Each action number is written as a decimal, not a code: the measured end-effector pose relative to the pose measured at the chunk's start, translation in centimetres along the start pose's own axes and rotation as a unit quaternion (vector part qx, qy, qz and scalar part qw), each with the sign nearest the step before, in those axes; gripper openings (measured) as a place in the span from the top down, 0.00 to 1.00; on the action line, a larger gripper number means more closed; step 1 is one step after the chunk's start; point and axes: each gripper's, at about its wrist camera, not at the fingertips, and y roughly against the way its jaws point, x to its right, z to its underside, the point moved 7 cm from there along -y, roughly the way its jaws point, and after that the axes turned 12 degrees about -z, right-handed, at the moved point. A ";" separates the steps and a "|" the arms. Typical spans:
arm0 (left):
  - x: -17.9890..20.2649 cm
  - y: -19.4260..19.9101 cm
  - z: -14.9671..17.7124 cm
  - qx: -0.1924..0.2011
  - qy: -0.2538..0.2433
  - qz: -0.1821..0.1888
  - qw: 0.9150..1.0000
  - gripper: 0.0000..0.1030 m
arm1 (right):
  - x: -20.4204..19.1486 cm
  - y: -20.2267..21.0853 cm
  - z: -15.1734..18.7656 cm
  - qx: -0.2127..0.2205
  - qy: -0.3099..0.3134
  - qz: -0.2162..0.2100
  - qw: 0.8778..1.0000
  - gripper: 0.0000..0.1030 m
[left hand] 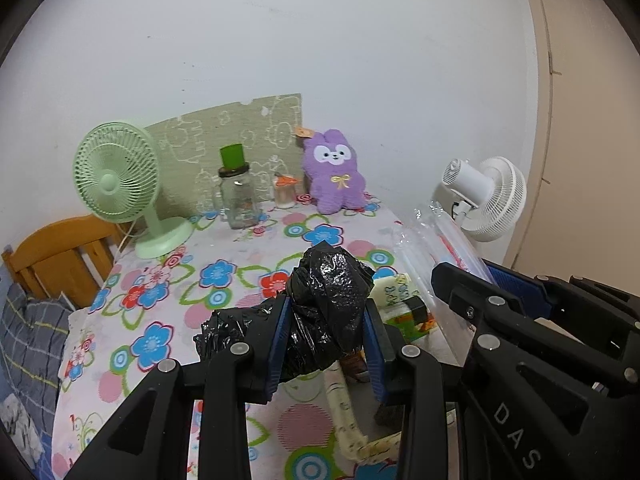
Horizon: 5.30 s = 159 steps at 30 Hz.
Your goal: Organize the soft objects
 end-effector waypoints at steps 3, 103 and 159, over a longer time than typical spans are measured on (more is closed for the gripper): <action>1.1 -0.5 0.1 -0.004 -0.005 0.007 1.000 0.66 | 1.2 -0.2 0.2 -0.004 -0.007 0.006 1.000 0.79; 0.8 1.5 3.1 -0.018 -0.024 0.038 0.999 0.00 | 1.3 1.3 3.5 0.005 -0.035 0.049 0.998 0.03; -16.8 6.7 4.8 0.057 0.110 -0.086 0.988 0.00 | -10.2 5.5 2.4 0.095 0.031 0.007 0.995 0.00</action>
